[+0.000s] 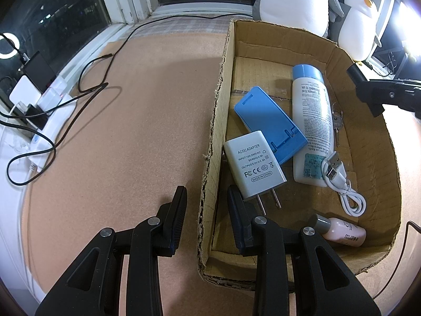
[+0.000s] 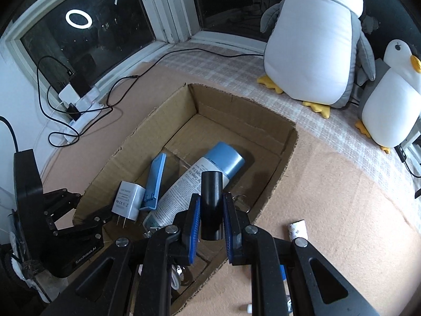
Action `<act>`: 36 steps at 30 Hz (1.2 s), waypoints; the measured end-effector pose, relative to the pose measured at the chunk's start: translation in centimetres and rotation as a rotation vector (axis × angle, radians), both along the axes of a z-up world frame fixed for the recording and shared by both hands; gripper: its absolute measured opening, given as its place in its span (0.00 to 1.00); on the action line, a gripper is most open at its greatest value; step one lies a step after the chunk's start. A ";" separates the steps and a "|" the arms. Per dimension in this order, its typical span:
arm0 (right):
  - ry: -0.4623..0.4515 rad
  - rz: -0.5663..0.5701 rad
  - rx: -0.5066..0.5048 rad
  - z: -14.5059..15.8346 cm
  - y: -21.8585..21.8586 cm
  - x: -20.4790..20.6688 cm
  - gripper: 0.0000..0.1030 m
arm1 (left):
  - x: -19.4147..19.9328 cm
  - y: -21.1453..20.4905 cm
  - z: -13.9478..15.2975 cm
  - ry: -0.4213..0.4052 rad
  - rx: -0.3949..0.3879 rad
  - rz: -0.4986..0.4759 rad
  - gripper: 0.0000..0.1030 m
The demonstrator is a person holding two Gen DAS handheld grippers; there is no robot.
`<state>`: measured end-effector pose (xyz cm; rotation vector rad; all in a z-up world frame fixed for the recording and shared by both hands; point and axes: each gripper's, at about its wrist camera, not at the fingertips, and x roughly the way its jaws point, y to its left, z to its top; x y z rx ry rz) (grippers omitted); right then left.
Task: Organize rigid objects
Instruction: 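Carry the black cylinder into the box and release it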
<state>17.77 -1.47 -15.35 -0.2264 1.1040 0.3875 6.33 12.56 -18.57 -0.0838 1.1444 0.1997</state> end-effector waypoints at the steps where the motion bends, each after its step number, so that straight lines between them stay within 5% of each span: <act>1: 0.001 0.001 -0.002 -0.1 0.1 0.0 0.14 | 0.0 0.0 0.0 0.000 0.000 0.000 0.29; 17: 0.019 0.013 -0.003 -0.8 0.4 -0.2 0.15 | 0.0 0.0 0.0 0.000 0.000 0.000 0.29; 22: 0.011 0.004 0.020 -0.4 0.1 -0.2 0.35 | 0.0 0.0 0.0 0.000 0.000 0.000 0.29; 36: -0.012 -0.034 0.060 2.6 -4.3 -1.0 0.38 | 0.0 0.0 0.0 0.000 0.000 -0.001 0.29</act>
